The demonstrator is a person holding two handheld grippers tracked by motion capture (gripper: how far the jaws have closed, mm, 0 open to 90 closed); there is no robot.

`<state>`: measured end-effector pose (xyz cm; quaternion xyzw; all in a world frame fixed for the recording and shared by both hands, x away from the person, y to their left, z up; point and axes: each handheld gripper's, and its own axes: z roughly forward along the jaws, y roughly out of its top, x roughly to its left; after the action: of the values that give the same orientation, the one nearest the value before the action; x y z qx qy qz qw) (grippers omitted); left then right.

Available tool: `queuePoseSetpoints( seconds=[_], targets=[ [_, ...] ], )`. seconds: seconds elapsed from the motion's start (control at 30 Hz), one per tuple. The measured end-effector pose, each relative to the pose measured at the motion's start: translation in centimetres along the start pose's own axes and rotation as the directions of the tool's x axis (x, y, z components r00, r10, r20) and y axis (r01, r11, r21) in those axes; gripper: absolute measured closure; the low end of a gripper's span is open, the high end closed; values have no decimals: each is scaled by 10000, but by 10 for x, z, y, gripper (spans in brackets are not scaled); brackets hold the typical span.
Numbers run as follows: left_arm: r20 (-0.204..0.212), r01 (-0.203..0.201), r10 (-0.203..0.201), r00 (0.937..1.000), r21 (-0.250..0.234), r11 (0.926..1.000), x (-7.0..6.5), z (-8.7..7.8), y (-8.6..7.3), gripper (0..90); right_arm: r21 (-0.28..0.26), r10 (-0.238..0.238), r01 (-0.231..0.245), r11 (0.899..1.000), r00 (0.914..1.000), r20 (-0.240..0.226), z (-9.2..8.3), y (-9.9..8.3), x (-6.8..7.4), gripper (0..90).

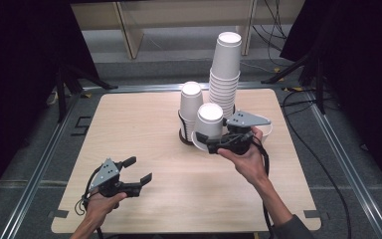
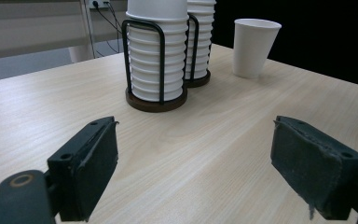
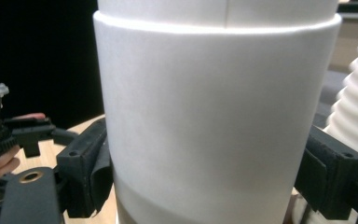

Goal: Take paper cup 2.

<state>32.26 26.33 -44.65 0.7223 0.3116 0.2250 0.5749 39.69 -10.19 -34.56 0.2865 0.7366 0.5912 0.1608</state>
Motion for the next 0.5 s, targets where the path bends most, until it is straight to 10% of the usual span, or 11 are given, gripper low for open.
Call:
queuePoseSetpoints(
  seconds=[0.5],
  targets=[
    [34,9,-9,10000,-25,10000,-1,0,0,146,912,555,-491,9946,9961,-683,30,-42,5,172]
  ],
)
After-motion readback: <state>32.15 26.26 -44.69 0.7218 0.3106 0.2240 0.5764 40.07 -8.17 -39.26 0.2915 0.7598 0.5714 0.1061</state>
